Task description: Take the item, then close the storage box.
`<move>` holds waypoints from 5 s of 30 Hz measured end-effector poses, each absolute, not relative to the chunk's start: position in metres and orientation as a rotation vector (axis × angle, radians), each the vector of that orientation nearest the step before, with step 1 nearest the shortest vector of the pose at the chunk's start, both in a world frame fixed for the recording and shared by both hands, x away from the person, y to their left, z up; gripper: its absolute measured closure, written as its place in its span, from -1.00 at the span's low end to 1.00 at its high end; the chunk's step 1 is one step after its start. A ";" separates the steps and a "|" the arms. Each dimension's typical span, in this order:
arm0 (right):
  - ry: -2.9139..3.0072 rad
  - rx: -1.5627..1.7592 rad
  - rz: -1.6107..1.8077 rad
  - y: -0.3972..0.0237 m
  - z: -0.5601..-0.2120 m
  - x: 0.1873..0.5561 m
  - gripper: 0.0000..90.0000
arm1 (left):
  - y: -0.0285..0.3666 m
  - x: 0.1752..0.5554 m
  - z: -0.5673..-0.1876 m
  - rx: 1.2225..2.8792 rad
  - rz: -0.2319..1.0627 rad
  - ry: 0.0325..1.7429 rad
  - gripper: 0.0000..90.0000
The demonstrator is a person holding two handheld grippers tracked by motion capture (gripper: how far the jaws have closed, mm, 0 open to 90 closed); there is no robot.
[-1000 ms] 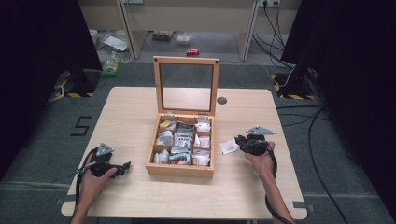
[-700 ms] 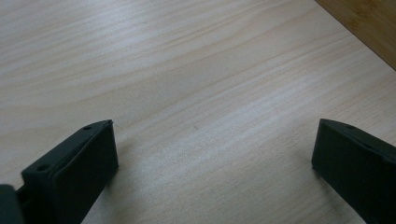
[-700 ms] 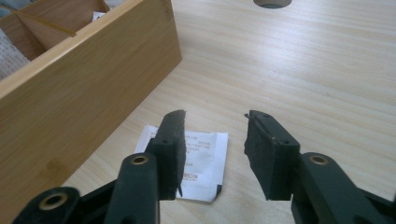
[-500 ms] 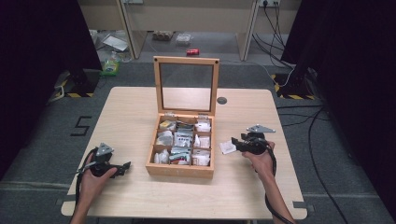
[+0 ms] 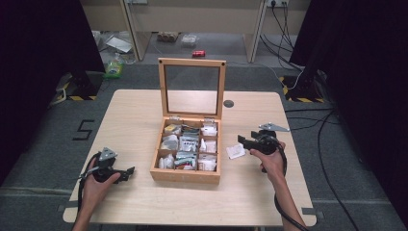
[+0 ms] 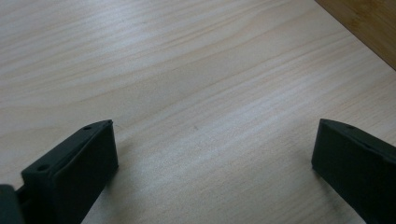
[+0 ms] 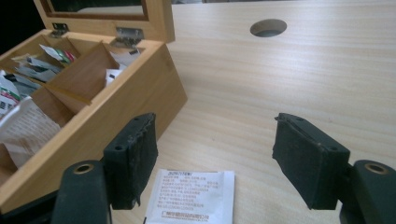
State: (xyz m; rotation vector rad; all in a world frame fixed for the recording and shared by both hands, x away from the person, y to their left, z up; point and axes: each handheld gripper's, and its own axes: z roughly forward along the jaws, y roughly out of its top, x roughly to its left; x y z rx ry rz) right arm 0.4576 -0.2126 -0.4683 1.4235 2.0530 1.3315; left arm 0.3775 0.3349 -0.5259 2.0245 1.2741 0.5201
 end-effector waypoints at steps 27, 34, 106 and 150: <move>2.059 1.398 1.336 -0.206 -0.464 0.471 -0.35 | 0.335 0.377 -0.526 2.025 0.520 1.274 -1.00; 2.081 1.386 1.338 -0.198 -0.466 0.473 -0.36 | 0.335 0.377 -0.526 2.024 0.521 1.274 -1.00; 2.094 1.197 1.361 -0.112 -0.428 0.553 -0.08 | 0.335 0.377 -0.526 2.025 0.522 1.274 -1.00; 2.028 1.141 1.437 -0.122 -0.425 0.528 0.28 | 0.335 0.378 -0.526 2.024 0.520 1.273 -1.00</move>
